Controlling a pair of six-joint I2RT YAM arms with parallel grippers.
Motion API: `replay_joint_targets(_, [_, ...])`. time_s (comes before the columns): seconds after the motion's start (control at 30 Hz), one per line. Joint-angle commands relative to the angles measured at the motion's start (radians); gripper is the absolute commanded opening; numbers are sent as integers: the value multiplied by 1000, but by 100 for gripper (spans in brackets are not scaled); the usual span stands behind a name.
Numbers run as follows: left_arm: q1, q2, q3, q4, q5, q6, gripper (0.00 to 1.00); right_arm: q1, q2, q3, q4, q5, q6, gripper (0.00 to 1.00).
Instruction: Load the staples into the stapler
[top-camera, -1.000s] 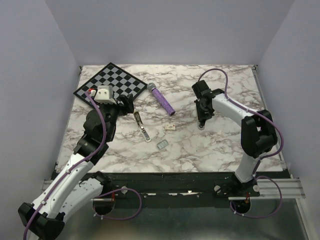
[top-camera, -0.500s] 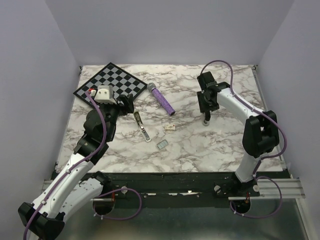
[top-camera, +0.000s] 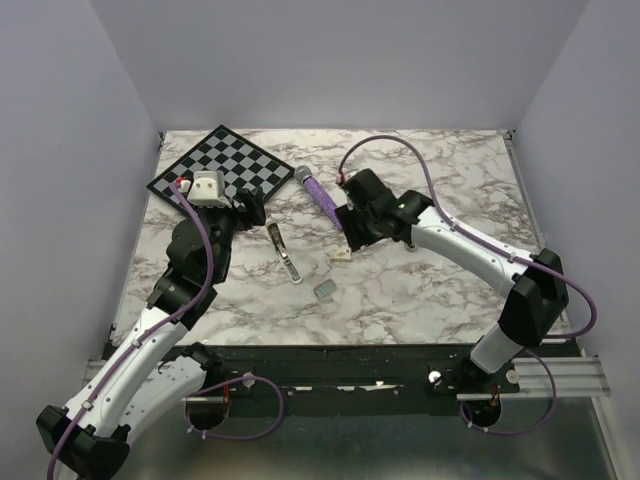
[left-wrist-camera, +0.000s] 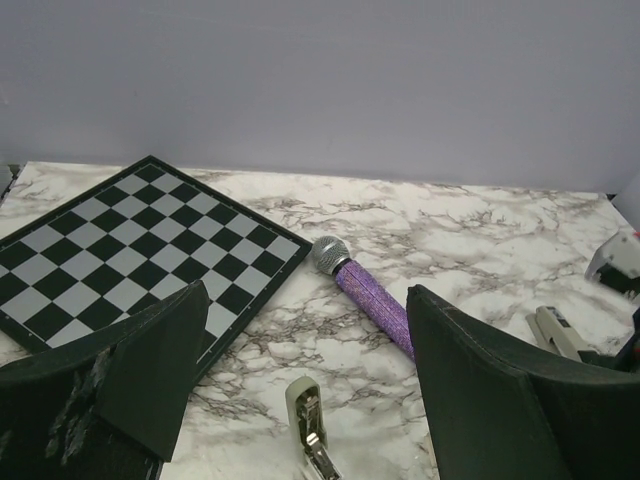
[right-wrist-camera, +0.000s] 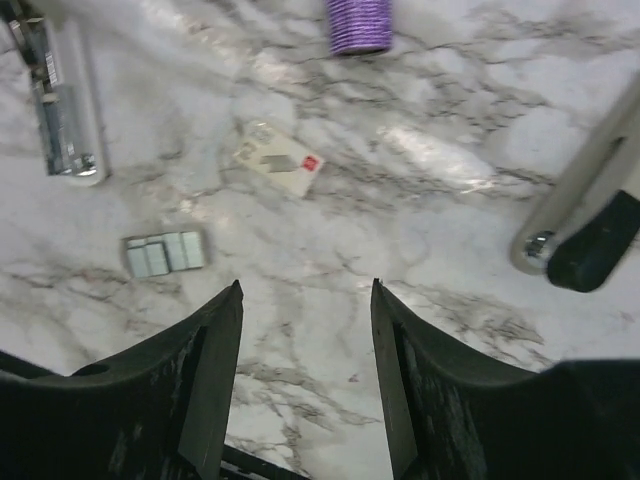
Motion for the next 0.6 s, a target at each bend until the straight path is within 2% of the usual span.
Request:
replay_joint_targets(0.0, [7,-21,-10,11,-48,18,88,122,59,-38,61,-68,69,61])
replay_joint_targets(0.17, [7,-35,-18,20,-70,16,88,225,180,-9,56,-66,115,57])
replay_joint_targets(0.47, [9,-33,-20,20,-65,13,88,253,269,6,55,-77,135,43])
replay_joint_targets(0.57, [9,-29,-20,22,-64,13,88,265,294,23,58,-83,127,42])
